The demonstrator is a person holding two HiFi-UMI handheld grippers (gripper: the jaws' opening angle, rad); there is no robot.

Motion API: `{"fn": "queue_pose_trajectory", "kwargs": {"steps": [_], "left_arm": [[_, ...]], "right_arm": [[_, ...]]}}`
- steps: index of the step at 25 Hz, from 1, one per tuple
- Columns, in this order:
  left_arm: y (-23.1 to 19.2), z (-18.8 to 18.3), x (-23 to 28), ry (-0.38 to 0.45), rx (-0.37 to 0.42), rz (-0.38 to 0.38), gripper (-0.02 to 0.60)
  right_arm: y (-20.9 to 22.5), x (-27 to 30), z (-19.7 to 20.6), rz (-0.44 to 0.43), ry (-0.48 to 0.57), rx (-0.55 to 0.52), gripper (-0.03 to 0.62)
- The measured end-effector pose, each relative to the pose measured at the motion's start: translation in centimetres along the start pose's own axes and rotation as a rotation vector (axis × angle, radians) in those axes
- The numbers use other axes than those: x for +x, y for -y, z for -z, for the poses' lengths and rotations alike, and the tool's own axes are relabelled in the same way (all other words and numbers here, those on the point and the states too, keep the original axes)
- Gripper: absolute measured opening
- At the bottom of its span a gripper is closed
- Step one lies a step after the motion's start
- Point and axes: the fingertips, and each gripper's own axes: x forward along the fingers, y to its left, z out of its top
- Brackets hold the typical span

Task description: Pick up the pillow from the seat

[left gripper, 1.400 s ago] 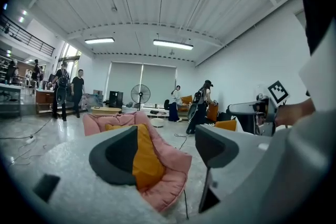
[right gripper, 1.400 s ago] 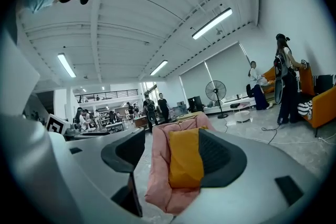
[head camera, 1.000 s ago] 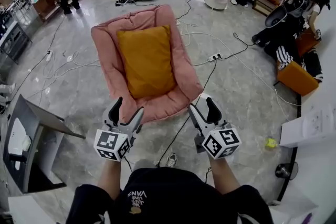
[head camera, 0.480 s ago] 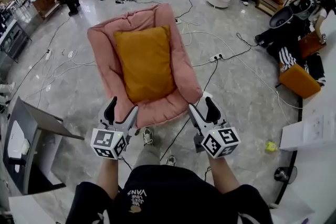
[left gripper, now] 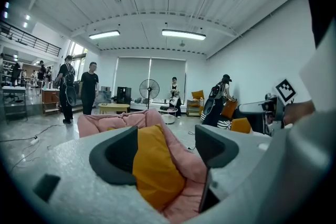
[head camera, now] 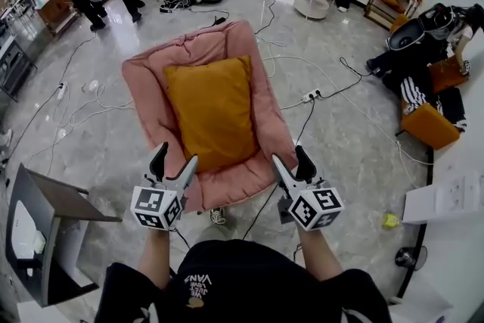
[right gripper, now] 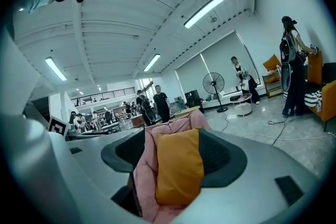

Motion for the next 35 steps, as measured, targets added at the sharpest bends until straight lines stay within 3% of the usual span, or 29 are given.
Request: {"fn": "queue_pose_trajectory", "kwargs": {"steps": [14,24,35], "left_arm": [[-12.5,-0.2,6.3,-0.037,-0.026,0.037,0.337],[-13.8,1.1,11.1,-0.081,-0.079,0.082,0.337],[-16.1,4.3,14.6,-0.154,-0.148,-0.048,0.337]], "right_arm": [[-1.8,12.4,0.0,0.081,-0.022,0.012,0.298],[0.6,15.2,0.5,0.136,-0.083,0.019,0.298],[6.0,21.4,2.9,0.069,-0.205,0.020,0.298]]}}
